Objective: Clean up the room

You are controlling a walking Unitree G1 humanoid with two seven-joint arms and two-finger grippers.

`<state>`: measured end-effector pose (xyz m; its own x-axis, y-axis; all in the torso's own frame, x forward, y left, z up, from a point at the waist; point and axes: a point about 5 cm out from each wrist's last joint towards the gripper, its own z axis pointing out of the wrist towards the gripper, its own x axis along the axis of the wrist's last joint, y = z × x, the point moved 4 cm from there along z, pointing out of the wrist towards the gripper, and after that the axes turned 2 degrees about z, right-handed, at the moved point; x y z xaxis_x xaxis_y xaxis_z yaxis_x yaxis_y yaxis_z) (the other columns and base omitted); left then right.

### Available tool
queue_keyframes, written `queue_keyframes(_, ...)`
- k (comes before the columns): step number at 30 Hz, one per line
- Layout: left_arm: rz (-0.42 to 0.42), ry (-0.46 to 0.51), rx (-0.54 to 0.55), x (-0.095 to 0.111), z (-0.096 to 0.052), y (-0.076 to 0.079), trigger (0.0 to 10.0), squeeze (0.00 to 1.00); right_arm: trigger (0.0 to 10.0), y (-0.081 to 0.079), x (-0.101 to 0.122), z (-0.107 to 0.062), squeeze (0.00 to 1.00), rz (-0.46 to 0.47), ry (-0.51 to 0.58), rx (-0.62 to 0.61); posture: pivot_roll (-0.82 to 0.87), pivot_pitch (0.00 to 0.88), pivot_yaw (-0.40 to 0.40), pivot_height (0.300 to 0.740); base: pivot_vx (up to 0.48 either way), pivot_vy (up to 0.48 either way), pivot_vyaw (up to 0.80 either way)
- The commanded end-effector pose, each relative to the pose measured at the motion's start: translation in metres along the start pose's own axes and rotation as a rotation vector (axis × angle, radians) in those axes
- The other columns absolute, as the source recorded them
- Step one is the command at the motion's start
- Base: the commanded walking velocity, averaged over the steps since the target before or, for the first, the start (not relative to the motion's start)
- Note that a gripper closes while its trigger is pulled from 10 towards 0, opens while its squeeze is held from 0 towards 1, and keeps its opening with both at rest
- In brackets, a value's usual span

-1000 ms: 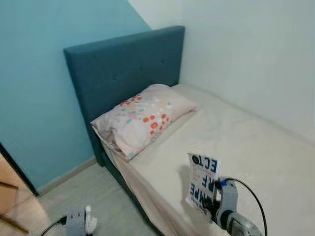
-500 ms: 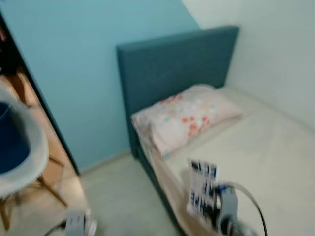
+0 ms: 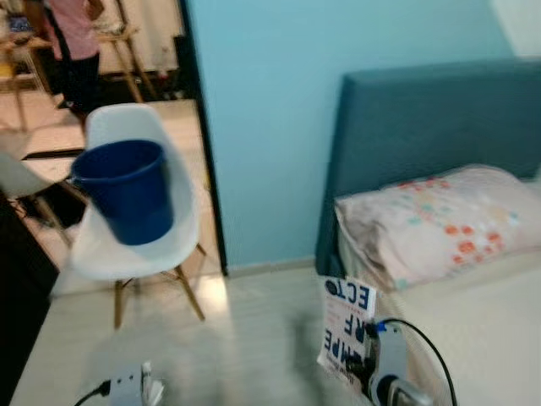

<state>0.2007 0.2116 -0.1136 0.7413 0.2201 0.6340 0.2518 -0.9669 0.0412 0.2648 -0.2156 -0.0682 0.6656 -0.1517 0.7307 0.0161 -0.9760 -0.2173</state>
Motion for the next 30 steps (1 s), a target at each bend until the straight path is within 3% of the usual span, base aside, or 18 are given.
queue_keyframes(1,0.009,0.040,0.001,0.012,0.002,-0.002,10.0,0.00,10.0,-0.010,0.003,0.004,0.00,0.008,0.018,0.024,-0.03,0.000,-0.037,0.740,0.000,0.371,0.77)
queue_keyframes(2,0.027,0.120,-0.026,0.034,0.004,0.006,10.0,0.00,10.0,-0.010,0.003,0.004,0.00,0.013,0.022,0.020,-0.03,0.000,-0.038,0.740,0.270,0.000,0.77)
queue_keyframes(3,0.027,0.120,-0.026,0.034,0.004,0.006,10.0,0.00,10.0,-0.010,0.003,0.004,0.00,0.013,0.022,0.020,-0.03,0.000,-0.038,0.740,0.270,0.000,0.77)
queue_keyframes(5,0.008,0.226,-0.059,0.065,0.006,0.015,10.0,0.00,10.0,-0.009,0.004,0.004,0.00,0.014,0.022,0.022,-0.02,0.000,-0.040,0.740,0.000,0.000,0.77)
queue_keyframes(6,0.008,0.226,-0.059,0.065,0.006,0.015,10.0,0.00,10.0,-0.009,0.004,0.004,0.00,0.014,0.022,0.022,-0.02,0.000,-0.040,0.740,0.000,0.000,0.77)
queue_keyframes(12,0.009,0.416,-0.084,0.131,0.003,0.028,10.0,0.00,10.0,-0.012,0.008,0.005,0.00,0.010,0.032,0.036,-0.02,0.000,-0.040,0.740,0.145,0.000,0.77)
queue_keyframes(19,-0.001,0.510,-0.130,0.163,-0.002,0.042,10.0,0.00,10.0,-0.015,0.011,0.006,0.00,0.009,0.043,0.050,-0.02,0.000,-0.037,0.740,0.363,0.000,0.76)
queue_keyframes(22,0.012,0.546,-0.158,0.173,-0.005,0.051,10.0,0.00,10.0,-0.019,0.013,0.007,0.00,0.028,0.053,0.074,-0.02,0.000,-0.037,0.740,0.382,0.000,0.00)
queue_keyframes(30,0.043,0.613,-0.240,0.187,-0.013,0.076,10.0,0.00,10.0,-0.009,0.026,0.008,0.00,0.043,0.078,-0.008,-0.02,0.000,-0.036,0.740,0.385,0.000,0.00)
